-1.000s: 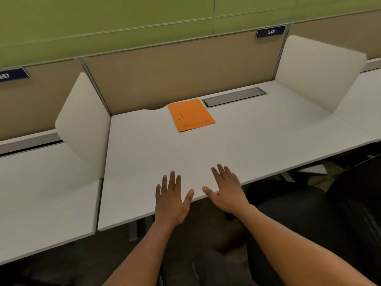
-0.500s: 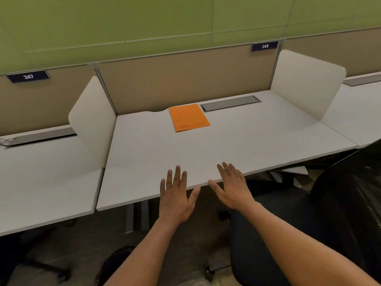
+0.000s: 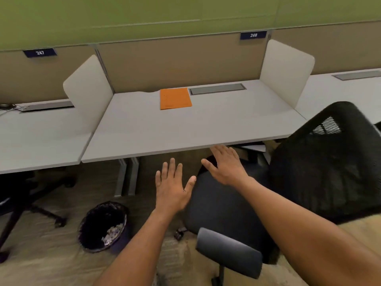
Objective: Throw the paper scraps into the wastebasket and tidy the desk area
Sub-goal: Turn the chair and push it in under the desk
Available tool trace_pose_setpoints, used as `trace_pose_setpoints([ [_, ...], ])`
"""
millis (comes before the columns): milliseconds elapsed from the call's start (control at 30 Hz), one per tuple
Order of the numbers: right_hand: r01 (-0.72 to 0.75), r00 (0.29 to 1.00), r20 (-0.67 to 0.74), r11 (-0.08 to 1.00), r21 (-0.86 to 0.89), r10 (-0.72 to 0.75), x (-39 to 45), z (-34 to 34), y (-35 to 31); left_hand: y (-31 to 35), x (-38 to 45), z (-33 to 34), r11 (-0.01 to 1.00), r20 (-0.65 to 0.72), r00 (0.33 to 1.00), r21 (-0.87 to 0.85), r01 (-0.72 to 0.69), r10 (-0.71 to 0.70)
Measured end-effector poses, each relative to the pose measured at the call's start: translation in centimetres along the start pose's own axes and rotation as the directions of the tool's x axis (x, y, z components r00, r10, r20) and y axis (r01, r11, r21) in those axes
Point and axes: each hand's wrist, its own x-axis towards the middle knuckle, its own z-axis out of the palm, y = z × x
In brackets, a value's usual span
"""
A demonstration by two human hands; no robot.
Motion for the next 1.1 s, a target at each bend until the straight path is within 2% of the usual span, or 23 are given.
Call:
trace_pose_setpoints([
  [167,-0.045,0.997,-0.055,0.999,-0.013,0.044,-2.8,-6.3,4.4,8.2,-2.5,-0.1,0.985,-0.003,0.985,-0.001,-0.172,0.172],
  [300,-0.116,0.987,-0.12,0.993,-0.037,0.111,-4.1,-11.4,7.9,14.3,-3.7,0.0,0.939,0.033,0.939,0.02,-0.343,0.342],
  [400,-0.165,0.985,-0.062,0.982,-0.092,0.16,-4.4,-14.4,9.4,17.5,-3.3,0.3,0.911,0.041,0.91,-0.013,-0.412,0.412],
  [433,-0.177,0.983,-0.06,0.976,-0.124,0.171,-4.3,-14.8,10.2,18.0,-3.4,0.3,0.896,0.068,0.894,-0.039,-0.442,0.444],
  [500,-0.361,0.925,-0.176,0.925,-0.123,0.337,-11.7,-17.2,18.1,25.6,-7.1,1.6,0.779,0.15,0.765,-0.083,-0.622,0.627],
  [700,-0.488,0.872,-0.139,0.857,-0.168,0.469,-13.3,-17.3,23.2,29.0,-6.5,3.4,0.723,0.249,0.699,-0.009,-0.691,0.67],
  [800,-0.552,0.833,-0.081,0.833,-0.036,0.548,-15.2,-16.7,25.4,31.6,-7.6,4.5,0.692,0.318,0.65,-0.028,-0.721,0.69],
  [867,-0.579,0.813,-0.04,0.813,0.052,0.581,-16.2,-16.0,25.4,33.1,-8.3,4.9,0.721,0.334,0.659,-0.1,-0.686,0.674],
  [967,-0.593,0.798,-0.04,0.795,0.124,0.601,-17.0,-15.6,24.9,34.2,-9.3,5.5,0.771,0.295,0.713,-0.197,-0.606,0.636],
  [1100,-0.601,0.79,-0.03,0.784,0.155,0.612,-17.6,-15.1,24.0,34.1,-10.2,5.9,0.78,0.193,0.757,-0.205,-0.591,0.624],
])
